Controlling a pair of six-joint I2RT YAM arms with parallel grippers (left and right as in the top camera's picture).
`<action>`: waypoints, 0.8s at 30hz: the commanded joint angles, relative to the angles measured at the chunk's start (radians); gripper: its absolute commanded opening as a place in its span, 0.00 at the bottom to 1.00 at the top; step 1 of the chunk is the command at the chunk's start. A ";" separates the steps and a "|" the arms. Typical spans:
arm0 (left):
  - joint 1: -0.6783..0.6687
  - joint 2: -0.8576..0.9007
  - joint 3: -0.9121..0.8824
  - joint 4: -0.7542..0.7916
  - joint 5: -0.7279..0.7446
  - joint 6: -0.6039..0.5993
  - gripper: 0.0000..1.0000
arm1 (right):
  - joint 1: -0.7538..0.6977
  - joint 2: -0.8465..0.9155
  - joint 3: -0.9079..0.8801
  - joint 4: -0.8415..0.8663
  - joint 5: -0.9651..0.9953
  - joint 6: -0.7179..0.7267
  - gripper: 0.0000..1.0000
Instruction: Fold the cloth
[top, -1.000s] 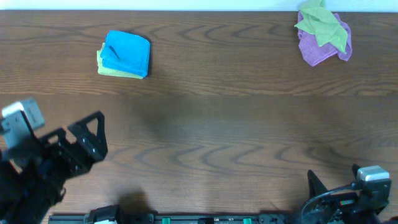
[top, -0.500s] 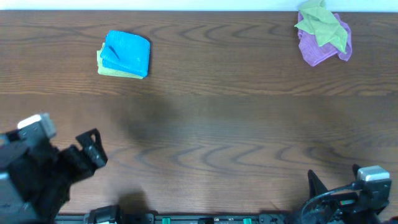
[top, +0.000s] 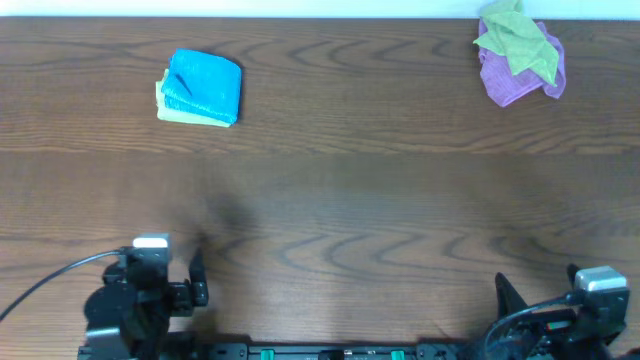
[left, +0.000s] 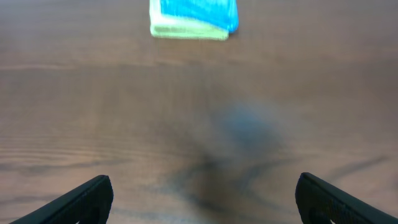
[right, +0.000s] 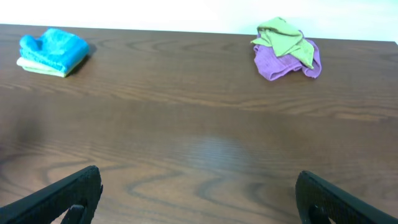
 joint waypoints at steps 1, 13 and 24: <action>-0.012 -0.059 -0.090 0.014 -0.007 0.080 0.95 | 0.007 -0.002 0.002 -0.001 0.011 -0.016 0.99; -0.079 -0.155 -0.326 0.098 -0.008 0.081 0.95 | 0.007 -0.002 0.002 -0.001 0.011 -0.016 0.99; -0.080 -0.155 -0.380 0.108 -0.217 -0.140 0.95 | 0.007 -0.002 0.002 -0.001 0.011 -0.016 0.99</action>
